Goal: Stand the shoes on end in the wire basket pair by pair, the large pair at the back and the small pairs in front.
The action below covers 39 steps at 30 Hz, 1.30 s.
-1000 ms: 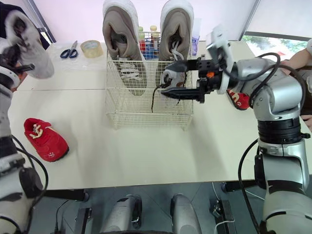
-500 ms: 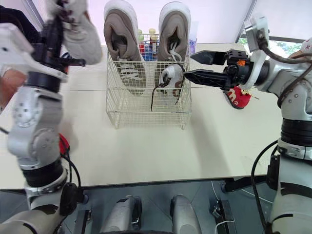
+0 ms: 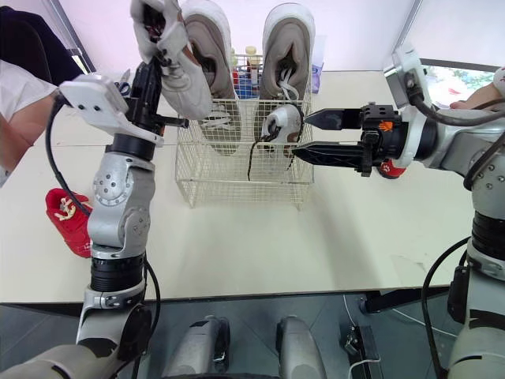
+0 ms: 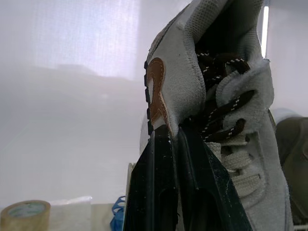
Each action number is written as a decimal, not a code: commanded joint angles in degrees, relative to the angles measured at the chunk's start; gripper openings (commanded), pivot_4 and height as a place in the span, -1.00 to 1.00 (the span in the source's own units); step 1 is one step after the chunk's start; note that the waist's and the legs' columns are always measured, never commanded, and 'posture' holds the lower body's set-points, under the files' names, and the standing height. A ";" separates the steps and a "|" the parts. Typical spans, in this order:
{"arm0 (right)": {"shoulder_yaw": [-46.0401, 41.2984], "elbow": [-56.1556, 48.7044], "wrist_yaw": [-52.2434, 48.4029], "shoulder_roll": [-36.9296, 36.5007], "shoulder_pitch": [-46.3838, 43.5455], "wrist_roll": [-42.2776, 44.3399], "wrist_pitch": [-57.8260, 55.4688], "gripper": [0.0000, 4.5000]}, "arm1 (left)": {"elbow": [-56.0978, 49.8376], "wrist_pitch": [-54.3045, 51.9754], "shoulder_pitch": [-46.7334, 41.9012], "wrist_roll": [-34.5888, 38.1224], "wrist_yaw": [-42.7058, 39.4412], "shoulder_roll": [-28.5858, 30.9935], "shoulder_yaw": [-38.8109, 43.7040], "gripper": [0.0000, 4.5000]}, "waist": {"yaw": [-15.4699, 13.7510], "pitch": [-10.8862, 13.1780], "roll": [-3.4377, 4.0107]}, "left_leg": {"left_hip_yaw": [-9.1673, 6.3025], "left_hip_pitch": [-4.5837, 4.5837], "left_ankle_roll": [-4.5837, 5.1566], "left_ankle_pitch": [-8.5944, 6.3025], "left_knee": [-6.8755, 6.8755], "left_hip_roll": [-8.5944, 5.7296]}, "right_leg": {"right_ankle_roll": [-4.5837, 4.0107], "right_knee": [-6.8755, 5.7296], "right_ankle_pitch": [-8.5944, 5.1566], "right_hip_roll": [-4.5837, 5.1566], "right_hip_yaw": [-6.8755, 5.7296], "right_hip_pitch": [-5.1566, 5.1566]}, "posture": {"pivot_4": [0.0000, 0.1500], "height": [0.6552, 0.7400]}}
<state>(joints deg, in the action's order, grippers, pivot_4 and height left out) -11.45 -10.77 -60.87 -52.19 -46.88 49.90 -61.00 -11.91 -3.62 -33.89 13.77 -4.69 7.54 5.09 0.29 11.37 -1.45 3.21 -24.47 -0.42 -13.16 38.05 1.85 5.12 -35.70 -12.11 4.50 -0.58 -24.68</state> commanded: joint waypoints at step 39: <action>-1.69 -0.33 5.60 4.60 0.66 2.00 5.02 1.00 | 9.19 12.92 7.74 -22.40 8.09 -6.09 -8.76 -0.97 | -1.03 -0.03 0.03 | 0.10 -0.09 0.30 -0.19 -0.01 0.04 | -0.03 0.42 0.05 0.12 -0.02 0.06 | 1.00 1.00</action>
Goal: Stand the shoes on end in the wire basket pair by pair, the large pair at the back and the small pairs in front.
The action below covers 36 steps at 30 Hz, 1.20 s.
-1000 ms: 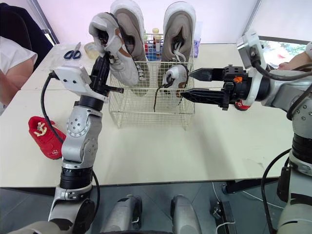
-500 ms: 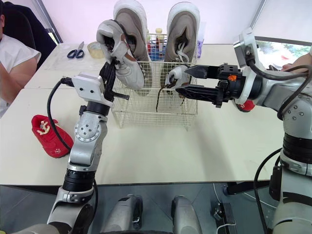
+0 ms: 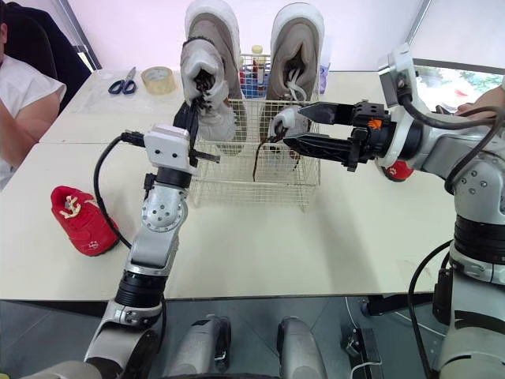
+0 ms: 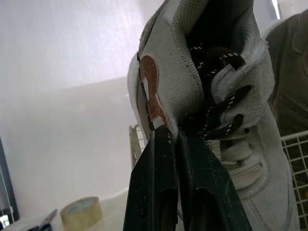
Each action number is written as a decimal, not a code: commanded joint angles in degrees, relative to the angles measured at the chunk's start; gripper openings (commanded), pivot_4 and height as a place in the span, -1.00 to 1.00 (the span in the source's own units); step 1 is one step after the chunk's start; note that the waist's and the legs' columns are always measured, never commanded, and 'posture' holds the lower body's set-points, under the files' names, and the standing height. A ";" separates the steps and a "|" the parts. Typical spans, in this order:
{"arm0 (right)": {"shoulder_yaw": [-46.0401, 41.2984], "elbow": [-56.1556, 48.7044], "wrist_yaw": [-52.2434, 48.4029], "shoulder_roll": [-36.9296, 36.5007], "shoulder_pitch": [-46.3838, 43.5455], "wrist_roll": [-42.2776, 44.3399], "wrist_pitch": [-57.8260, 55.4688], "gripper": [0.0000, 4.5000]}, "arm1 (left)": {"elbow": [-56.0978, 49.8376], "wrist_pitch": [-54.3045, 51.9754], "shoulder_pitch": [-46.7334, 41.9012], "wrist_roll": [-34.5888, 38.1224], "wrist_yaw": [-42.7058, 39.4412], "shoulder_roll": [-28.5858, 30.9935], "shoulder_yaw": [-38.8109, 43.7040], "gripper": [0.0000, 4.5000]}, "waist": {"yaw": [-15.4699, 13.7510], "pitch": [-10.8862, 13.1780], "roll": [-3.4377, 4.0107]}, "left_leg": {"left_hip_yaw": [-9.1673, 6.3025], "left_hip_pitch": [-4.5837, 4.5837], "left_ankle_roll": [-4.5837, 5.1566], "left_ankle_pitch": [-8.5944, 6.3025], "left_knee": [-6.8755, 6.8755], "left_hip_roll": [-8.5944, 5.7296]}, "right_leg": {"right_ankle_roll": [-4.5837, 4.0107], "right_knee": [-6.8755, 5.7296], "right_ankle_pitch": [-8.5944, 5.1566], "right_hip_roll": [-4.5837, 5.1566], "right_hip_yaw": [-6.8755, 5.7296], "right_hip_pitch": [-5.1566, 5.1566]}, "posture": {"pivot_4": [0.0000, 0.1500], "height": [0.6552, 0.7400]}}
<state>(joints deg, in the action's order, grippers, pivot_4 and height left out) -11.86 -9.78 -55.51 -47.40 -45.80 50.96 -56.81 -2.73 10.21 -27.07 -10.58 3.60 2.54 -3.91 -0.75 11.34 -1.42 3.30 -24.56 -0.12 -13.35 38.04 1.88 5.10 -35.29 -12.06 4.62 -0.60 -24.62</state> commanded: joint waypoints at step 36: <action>-2.57 11.74 5.57 2.34 6.43 -12.58 17.27 1.00 | -40.93 -60.15 12.99 48.28 -23.22 26.68 26.89 0.95 | 0.51 0.02 0.03 | -0.13 -0.02 0.03 -0.04 -0.08 -0.01 | 0.01 0.10 -0.02 -0.04 0.00 -0.03 | 1.00 1.00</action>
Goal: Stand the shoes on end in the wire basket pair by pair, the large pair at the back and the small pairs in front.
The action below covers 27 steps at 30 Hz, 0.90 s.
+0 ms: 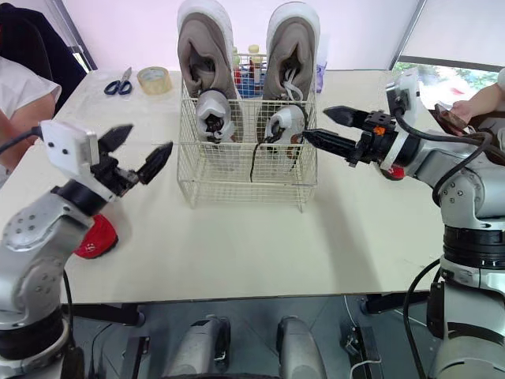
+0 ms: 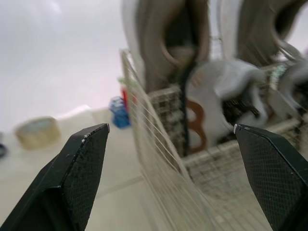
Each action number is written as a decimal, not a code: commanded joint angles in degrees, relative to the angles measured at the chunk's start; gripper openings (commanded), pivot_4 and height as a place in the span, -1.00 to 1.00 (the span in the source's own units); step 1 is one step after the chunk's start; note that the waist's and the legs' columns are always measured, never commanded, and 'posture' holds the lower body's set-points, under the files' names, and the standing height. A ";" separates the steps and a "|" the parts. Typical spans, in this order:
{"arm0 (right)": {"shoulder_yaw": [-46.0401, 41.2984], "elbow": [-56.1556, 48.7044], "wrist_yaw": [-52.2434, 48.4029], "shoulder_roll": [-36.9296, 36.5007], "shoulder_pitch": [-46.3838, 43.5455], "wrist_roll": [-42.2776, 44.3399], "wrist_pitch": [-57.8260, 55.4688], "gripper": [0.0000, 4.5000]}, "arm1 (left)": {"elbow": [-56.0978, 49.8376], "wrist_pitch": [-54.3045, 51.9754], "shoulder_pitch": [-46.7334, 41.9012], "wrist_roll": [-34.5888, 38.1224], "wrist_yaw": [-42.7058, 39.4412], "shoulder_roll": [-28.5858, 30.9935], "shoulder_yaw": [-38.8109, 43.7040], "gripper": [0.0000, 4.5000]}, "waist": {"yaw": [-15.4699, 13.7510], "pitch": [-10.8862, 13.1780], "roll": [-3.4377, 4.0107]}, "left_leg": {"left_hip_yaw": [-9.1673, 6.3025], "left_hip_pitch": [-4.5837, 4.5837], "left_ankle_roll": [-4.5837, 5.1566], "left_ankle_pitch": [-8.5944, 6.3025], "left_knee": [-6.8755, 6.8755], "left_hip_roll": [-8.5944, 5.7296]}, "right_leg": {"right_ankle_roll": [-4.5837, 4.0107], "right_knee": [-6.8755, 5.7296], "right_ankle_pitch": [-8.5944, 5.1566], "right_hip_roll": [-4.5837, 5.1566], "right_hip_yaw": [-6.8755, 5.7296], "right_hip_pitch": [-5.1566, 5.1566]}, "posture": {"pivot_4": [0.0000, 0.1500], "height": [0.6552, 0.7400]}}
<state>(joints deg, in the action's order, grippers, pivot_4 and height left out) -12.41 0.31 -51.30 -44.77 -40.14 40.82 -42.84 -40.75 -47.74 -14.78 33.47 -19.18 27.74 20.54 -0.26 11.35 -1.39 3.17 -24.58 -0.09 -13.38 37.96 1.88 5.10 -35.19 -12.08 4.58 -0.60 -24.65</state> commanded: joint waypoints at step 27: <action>-8.14 40.86 19.64 2.73 2.36 -22.27 35.17 1.00 | -9.62 0.79 11.12 19.51 4.08 2.79 -8.35 0.95 | 0.83 0.00 0.02 | 0.20 0.10 0.00 0.01 0.04 -0.05 | -0.04 -0.01 0.02 -0.04 0.08 0.09 | 1.00 1.00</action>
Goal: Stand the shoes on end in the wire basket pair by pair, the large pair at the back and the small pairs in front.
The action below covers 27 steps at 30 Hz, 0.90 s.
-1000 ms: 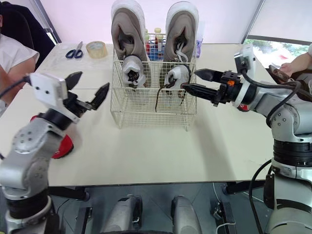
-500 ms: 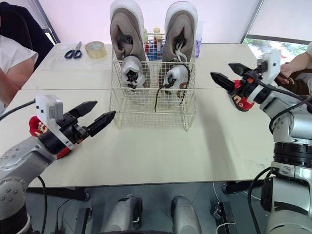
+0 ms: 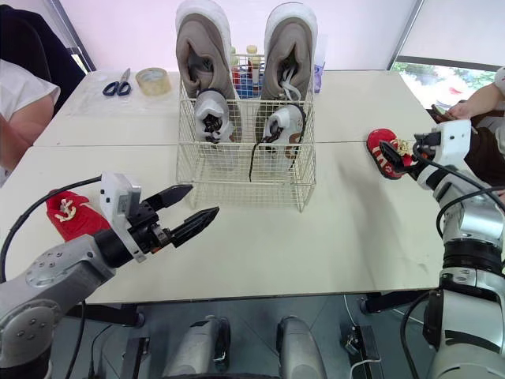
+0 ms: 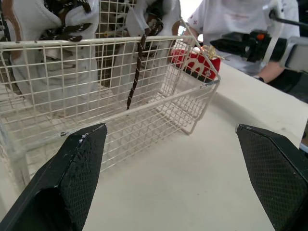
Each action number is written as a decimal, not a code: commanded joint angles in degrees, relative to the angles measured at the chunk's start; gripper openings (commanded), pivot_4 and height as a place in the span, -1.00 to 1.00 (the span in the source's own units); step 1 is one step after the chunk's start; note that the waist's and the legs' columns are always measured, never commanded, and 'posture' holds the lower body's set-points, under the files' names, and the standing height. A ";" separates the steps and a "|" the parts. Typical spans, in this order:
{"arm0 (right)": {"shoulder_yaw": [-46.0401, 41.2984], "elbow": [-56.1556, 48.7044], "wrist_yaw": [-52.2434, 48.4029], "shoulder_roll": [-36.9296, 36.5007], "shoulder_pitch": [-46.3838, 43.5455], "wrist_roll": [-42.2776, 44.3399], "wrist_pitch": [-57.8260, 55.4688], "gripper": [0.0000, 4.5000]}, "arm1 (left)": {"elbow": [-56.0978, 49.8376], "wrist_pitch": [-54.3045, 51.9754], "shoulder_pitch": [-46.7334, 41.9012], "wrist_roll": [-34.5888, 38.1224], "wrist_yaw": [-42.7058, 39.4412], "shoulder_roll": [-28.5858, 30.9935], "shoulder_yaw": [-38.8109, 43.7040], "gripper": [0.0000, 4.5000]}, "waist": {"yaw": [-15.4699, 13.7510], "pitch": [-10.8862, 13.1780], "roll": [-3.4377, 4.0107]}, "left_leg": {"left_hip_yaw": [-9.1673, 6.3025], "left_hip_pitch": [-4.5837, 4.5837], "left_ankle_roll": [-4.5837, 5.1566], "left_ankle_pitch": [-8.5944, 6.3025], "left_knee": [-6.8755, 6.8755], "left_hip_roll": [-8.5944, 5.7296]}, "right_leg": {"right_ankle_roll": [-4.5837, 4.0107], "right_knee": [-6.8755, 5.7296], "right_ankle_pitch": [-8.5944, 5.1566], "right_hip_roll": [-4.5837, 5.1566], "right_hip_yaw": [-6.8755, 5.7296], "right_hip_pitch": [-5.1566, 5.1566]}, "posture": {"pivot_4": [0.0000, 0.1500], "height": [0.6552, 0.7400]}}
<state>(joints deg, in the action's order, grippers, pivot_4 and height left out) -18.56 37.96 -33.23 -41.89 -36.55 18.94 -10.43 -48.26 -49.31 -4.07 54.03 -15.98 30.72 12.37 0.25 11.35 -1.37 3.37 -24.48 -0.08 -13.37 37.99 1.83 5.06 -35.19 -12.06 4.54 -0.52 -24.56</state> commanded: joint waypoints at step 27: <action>2.21 35.73 11.22 6.03 -16.25 -10.21 14.43 0.18 | -2.57 5.38 0.81 -9.26 3.13 1.42 -3.76 1.00 | 1.05 -0.01 0.03 | -0.01 0.07 0.00 0.00 0.00 0.00 | 0.00 -0.02 0.01 -0.07 0.09 0.04 | 1.00 1.00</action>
<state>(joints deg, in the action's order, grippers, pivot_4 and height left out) -17.13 73.36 -21.76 -36.31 -52.00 9.86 3.37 -48.22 -44.53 -3.26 44.82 -13.31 31.79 7.65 1.30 11.34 -1.34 3.38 -24.40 -0.08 -13.37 38.00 1.83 5.05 -35.21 -12.04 4.47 -0.43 -24.52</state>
